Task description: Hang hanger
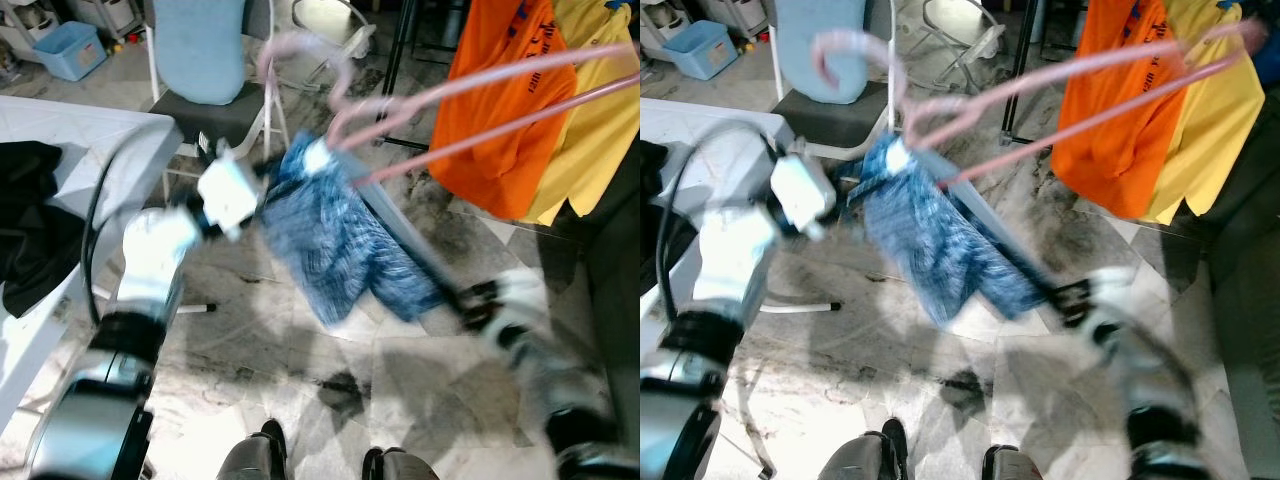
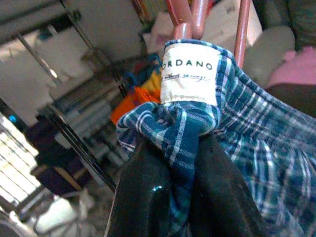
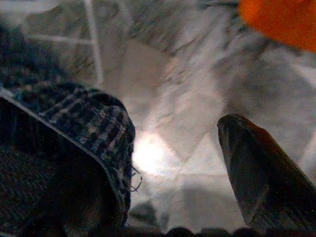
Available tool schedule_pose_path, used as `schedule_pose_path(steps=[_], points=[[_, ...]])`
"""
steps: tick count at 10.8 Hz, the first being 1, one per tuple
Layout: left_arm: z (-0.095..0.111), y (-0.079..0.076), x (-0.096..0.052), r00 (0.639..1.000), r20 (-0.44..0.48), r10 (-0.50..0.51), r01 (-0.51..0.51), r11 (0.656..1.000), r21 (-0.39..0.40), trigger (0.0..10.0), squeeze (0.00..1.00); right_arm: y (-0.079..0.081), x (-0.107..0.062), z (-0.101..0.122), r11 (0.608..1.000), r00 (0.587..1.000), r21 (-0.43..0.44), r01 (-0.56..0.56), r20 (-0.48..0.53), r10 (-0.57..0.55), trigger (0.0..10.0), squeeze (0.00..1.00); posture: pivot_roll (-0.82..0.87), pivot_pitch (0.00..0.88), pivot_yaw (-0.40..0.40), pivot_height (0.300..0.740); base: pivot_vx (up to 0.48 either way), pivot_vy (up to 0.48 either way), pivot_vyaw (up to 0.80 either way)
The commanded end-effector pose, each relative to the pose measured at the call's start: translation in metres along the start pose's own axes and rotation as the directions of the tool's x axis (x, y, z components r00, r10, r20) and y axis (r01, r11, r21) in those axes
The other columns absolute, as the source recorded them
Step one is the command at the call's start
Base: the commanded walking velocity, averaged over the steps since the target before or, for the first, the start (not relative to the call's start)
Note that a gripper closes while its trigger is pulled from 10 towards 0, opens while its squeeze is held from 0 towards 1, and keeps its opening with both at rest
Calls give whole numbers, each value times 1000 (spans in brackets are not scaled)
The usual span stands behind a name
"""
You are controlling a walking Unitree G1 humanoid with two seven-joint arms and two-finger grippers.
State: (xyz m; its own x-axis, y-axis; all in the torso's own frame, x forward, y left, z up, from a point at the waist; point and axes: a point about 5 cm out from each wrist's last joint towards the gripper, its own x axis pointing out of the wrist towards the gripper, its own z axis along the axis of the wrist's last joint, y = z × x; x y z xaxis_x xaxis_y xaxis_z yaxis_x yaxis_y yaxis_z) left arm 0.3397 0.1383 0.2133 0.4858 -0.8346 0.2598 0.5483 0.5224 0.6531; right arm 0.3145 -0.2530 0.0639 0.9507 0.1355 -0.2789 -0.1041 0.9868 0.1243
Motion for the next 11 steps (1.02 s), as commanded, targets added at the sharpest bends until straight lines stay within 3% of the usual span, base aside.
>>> schedule_pose_path(steps=[1,3,5,6,9,11], points=[[-10,4,-21,994,-52,94,-94,996,-6,0,0,-16,-3,15,998,997,-12,63,43,-63,0,0,-31,184,13,740,0,0,0],[-32,-17,-41,977,-150,152,-163,985,-63,0,0,-21,2,71,995,981,-64,70,187,-57,0,0,-54,172,-48,740,0,0,0],[-46,-38,-62,961,-231,153,-176,981,-85,0,0,-13,11,135,988,947,-132,78,321,-32,0,0,-42,150,-91,740,0,0,0],[-49,-45,-70,957,-251,144,-171,981,-87,0,0,-12,14,153,985,936,-140,97,349,-42,0,0,-35,147,-106,740,0,0,0],[-61,-91,-97,938,-346,-34,-11,992,-128,0,0,6,25,184,983,924,-158,90,381,-24,0,0,-23,138,-129,740,0,0,0],[-79,-116,-106,878,-466,-106,8,979,-206,0,0,25,30,188,983,912,-175,54,409,22,0,0,-37,132,-100,740,0,0,0]])
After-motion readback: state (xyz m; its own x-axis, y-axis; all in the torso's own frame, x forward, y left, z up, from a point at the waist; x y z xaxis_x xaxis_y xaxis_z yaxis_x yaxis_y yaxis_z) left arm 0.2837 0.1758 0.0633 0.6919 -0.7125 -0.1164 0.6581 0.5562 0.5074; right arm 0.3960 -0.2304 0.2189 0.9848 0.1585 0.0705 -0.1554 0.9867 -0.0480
